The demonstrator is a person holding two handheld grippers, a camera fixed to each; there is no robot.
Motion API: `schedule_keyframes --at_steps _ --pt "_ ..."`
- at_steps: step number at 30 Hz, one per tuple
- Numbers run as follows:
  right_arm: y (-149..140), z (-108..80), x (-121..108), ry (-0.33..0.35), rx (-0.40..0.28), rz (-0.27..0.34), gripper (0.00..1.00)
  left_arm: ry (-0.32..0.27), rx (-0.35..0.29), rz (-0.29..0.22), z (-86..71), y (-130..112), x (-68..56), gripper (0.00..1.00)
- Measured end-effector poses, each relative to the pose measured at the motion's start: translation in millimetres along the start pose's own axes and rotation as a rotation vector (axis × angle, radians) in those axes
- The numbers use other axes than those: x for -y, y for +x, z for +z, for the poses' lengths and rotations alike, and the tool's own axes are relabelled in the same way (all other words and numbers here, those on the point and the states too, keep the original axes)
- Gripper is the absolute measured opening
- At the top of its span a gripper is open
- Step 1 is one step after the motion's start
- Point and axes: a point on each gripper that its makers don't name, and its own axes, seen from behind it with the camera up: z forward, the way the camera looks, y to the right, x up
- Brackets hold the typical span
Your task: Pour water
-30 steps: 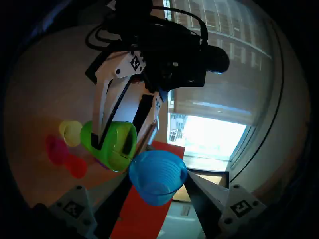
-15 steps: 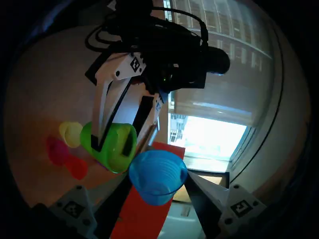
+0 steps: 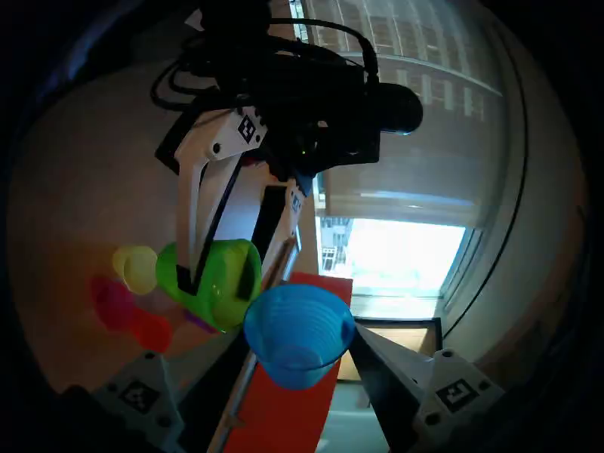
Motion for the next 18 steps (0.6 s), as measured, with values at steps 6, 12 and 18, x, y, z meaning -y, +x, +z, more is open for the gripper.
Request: schedule_keyframes --at_steps 6,12,18 --pt "-3 -1.5 -1 -0.024 -0.014 0.088 0.91 0.001 0.005 0.002 -1.8 0 -0.5 0.87" --pt "-9 -7.7 -3 -0.063 -0.037 0.220 0.91 0.003 0.011 0.011 -4.2 -2 -2.2 0.87" --pt "-10 -15.3 -1 -0.081 -0.076 0.381 0.91 0.008 0.016 0.020 -7.3 -2 -2.8 0.87"
